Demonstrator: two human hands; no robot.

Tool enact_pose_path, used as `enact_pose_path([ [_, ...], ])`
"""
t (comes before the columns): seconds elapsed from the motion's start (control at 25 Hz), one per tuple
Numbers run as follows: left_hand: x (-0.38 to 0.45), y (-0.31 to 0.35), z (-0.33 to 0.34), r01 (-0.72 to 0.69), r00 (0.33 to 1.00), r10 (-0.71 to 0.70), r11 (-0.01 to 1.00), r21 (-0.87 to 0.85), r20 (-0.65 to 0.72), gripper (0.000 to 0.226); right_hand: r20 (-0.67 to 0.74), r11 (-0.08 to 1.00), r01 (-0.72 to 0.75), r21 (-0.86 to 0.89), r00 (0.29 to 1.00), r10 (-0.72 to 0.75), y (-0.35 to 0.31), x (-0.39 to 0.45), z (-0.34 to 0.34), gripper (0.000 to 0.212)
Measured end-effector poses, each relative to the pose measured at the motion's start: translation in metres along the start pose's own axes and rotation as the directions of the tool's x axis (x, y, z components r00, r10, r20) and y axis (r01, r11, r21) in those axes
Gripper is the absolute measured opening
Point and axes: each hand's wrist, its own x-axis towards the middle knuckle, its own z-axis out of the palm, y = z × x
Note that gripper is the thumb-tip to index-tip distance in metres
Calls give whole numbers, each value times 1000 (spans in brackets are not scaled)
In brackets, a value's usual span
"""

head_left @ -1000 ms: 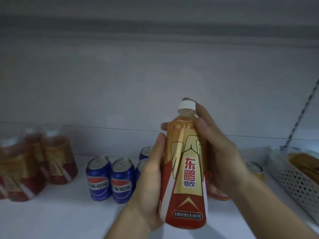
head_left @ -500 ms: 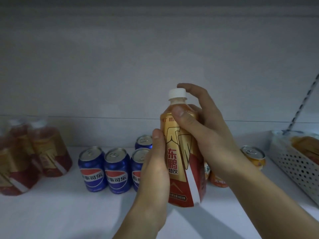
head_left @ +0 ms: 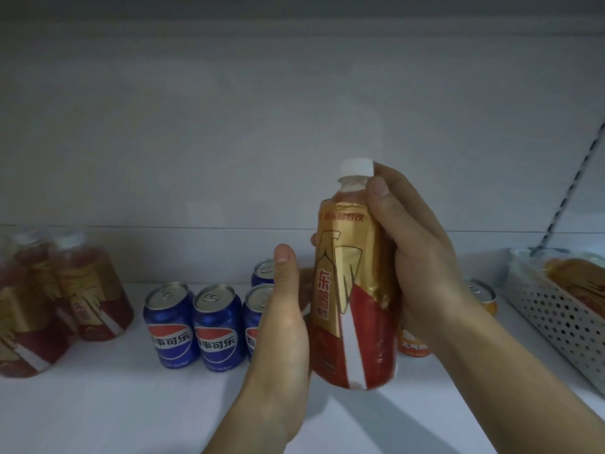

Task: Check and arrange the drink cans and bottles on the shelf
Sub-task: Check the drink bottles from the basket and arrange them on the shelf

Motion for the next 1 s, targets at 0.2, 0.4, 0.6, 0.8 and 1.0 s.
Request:
enact_pose_path([
  [0.2, 0, -7, 10, -40, 998, 40, 999, -1, -38, 68, -2, 998, -1, -59, 1000, 1, -4, -1, 1, 40],
  [0.4, -4, -3, 15, -52, 997, 48, 997, -56, -68, 43, 48, 995, -4, -96, 999, 8, -6, 1, -1, 50],
  [0.6, -3, -3, 11, -76, 997, 73, 993, -87, -41, 49, 102, 993, -85, 77, 992, 77, -2, 4, -5, 47],
  [0.8, -6, -2, 11, -144, 988, 145, 989, 26, -43, 65, 27, 998, 21, -57, 999, -20, -4, 1, -3, 48],
  [1.0, -2, -8, 10, -94, 989, 88, 995, -42, -115, 79, 72, 996, -28, -90, 997, 35, -6, 1, -1, 55],
])
